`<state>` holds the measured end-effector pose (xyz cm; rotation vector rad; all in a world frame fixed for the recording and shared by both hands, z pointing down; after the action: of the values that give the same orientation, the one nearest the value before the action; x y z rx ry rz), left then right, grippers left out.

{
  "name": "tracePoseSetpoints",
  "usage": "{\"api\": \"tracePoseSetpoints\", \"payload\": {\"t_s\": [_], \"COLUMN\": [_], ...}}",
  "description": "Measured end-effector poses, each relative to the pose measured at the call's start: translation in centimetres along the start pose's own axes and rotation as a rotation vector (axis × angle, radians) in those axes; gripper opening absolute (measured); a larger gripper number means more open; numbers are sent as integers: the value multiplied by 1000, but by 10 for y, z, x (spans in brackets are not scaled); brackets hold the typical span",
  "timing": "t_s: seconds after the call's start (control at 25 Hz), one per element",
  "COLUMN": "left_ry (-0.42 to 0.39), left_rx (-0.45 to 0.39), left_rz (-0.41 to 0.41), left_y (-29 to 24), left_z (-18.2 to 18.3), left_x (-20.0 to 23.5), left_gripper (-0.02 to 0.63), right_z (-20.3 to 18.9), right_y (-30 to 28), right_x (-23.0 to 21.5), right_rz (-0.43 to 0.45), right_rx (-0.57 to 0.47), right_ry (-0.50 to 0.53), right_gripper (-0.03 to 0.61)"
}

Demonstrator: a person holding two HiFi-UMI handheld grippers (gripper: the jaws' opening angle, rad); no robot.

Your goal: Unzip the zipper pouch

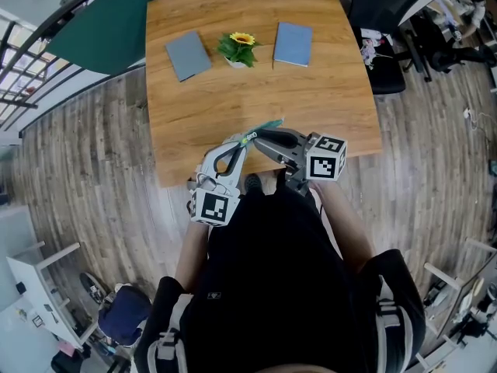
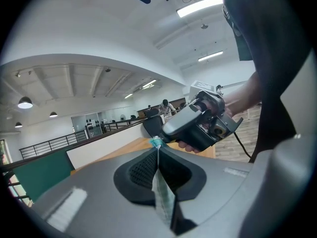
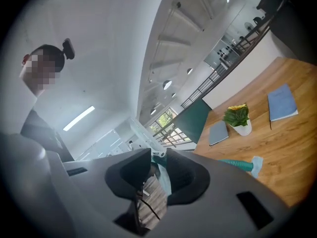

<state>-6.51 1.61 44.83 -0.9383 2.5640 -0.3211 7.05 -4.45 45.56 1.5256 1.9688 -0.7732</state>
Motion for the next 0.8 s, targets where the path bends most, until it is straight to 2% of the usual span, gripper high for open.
{"api": "tracePoseSetpoints", "payload": {"t_s": [0.16,0.36,0.48,0.6,0.8], "left_ry": [-35,-61,-92,-110,-80], "left_rx": [3,17,32,45,40], "left_rz": [-20,-32,-47,-54,-29], "left_y": [-2,-5,-8,-14,-14], "left_z": [-1,0,-2,-4,-8], "left_x": [-5,-7,-10,-13,-9], "left_gripper": [12,12,12,12,12], "right_z": [0,3,6,7,8], "right_y": [1,2,1,-4,6], "right_x": [-5,-9,-5,-2,-8], "right_rz": [18,16,29,30,-36], "right_rx": [-43,-34,-14,13,3], "right_ry": [-71,-100,-96,-66,-43], "right_gripper": [90,68,34,54,80]}}
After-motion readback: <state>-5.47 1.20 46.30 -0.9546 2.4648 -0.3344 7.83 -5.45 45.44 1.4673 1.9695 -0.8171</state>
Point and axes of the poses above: the fingertips, and each gripper's own axes: y backward along the fingers, x to its left, z out of its top, the point moved 7 cm from there along y, backward along the fingers, and after that the axes turned 4 degrees about x, right-handed, at the moved point
